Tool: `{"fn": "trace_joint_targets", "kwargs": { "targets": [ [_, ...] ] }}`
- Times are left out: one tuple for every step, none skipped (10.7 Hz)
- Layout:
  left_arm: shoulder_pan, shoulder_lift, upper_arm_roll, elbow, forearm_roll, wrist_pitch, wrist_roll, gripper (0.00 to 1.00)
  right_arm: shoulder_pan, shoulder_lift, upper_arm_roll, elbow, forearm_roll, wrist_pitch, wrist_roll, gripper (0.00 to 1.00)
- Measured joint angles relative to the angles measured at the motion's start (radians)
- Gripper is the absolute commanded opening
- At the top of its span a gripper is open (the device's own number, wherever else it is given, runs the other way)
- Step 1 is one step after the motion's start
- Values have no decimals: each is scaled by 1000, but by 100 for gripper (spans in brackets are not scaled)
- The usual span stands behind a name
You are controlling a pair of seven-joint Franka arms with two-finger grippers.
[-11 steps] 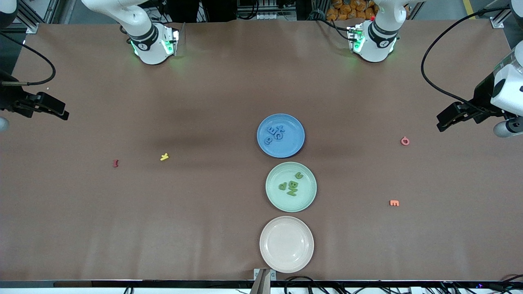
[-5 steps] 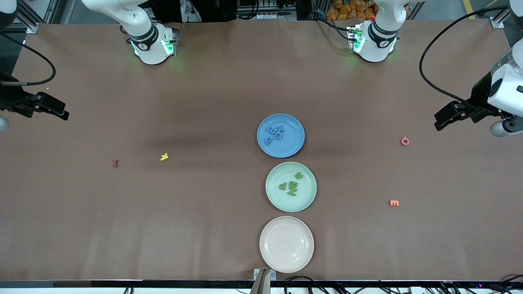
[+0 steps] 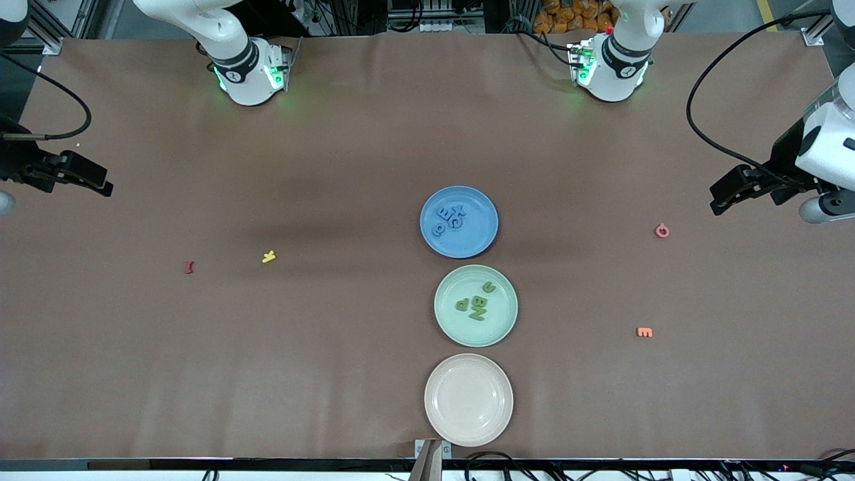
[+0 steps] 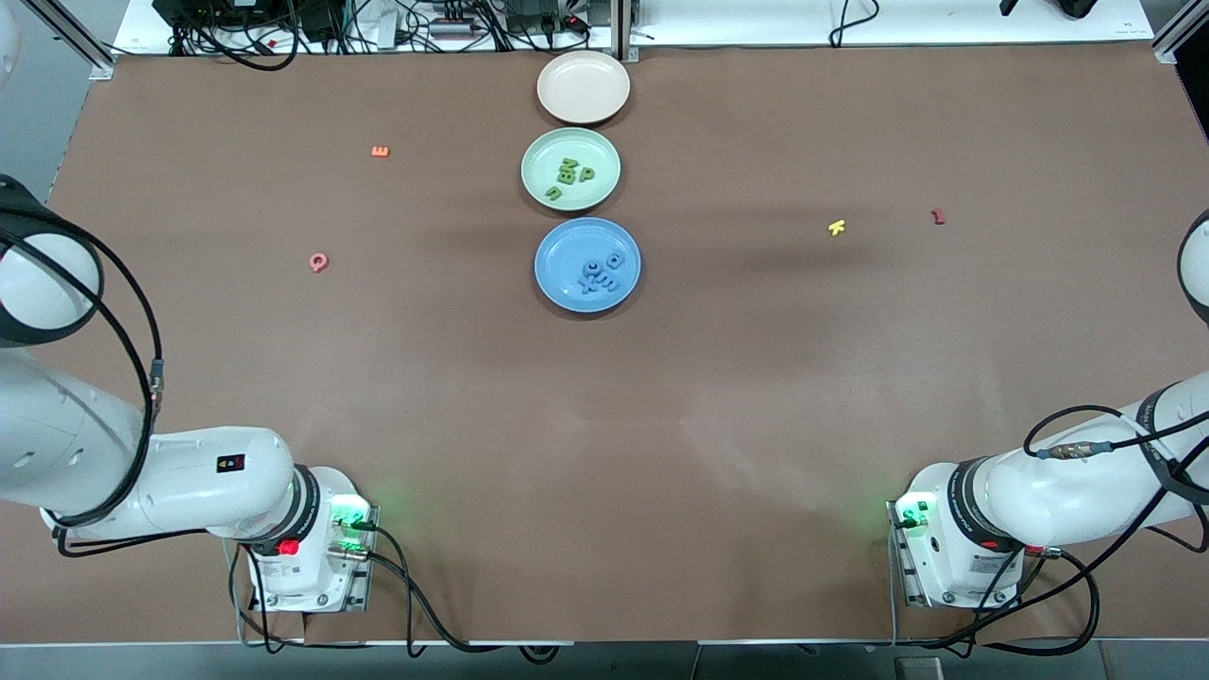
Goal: Sort letters by color into matching plates
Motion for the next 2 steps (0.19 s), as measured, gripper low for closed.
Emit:
{"fn": "trace_joint_targets", "kwargs": {
  "targets": [
    [0, 0, 0, 1, 0, 4, 5, 100, 0, 0, 0, 0, 0, 0, 0, 100],
    [1, 0, 0, 1, 0, 5, 6, 100, 0, 0, 0, 0, 0, 0, 0, 100]
  ]
}}
